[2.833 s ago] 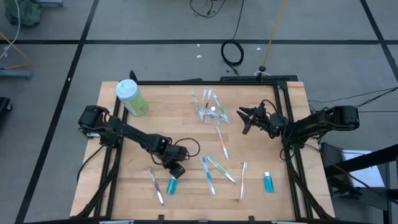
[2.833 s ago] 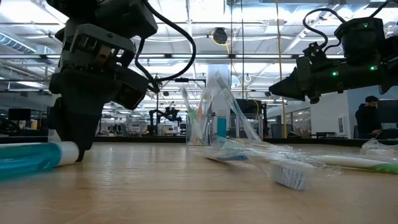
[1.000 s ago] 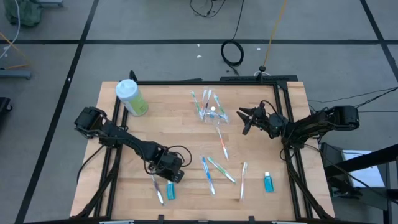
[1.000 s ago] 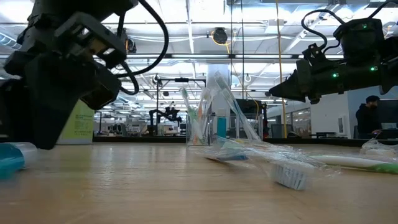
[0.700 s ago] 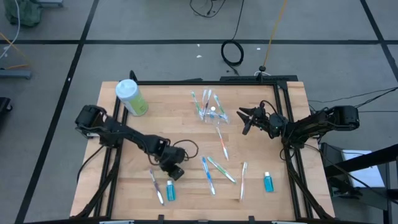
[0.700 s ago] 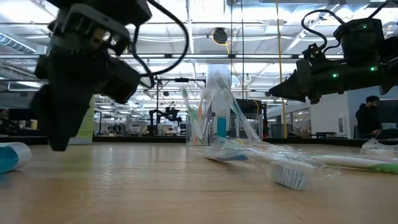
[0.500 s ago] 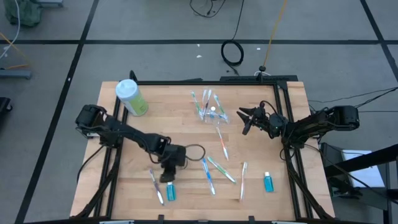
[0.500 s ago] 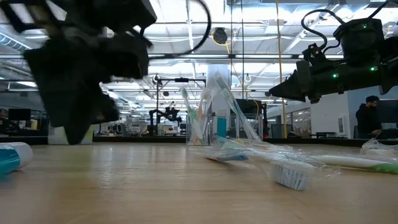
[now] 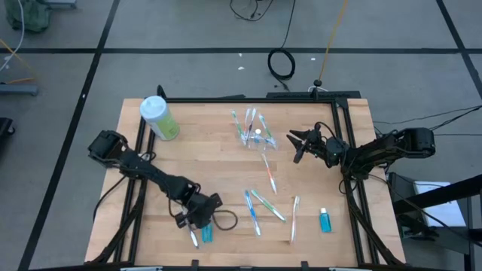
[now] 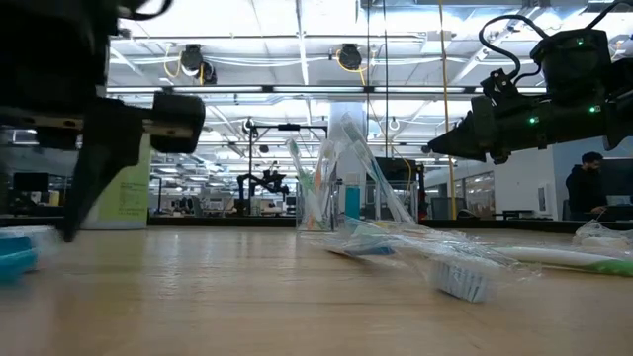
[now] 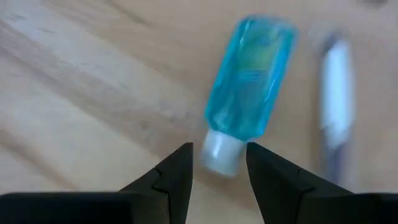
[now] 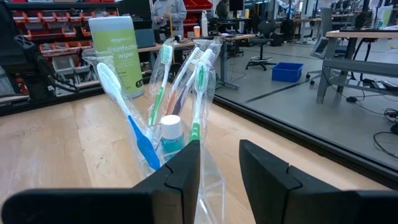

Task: Pick & Place toothbrushing station
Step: Put the left blue mouthwash into the transparent organizer

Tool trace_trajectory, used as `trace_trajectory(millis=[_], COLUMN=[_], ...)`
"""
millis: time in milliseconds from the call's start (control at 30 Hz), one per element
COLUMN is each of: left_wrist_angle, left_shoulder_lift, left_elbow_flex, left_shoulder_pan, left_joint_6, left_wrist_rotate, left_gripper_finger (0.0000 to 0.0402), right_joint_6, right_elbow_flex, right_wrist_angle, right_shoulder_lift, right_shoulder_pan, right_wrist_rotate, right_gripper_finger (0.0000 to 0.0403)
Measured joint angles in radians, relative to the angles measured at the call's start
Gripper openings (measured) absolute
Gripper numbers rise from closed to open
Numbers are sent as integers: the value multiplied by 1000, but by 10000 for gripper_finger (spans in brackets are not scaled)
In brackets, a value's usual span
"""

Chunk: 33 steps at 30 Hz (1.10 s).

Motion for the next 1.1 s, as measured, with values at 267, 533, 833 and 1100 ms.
trace_trajectory(millis=[267, 533, 833, 1100], left_wrist_angle=[-19, -14, -14, -141], left_shoulder_lift=[0, 0, 0, 1], left_elbow_flex=[0, 0, 0, 205], left_shoulder_pan=[-47, -49, -59, -47], left_joint_6=[180, 384, 578, 35], left_wrist_rotate=[-169, -242, -314, -315], left_gripper_finger=[154, 154, 154, 154], right_joint_6=[0, -6, -8, -7], right_elbow_flex=[0, 0, 0, 0], right_wrist_angle=[0, 0, 0, 0], right_shoulder_lift=[0, 0, 0, 0], right_shoulder_pan=[0, 0, 0, 0], right_wrist_rotate=[1, 1, 1, 1], right_gripper_finger=[105, 105, 105, 105])
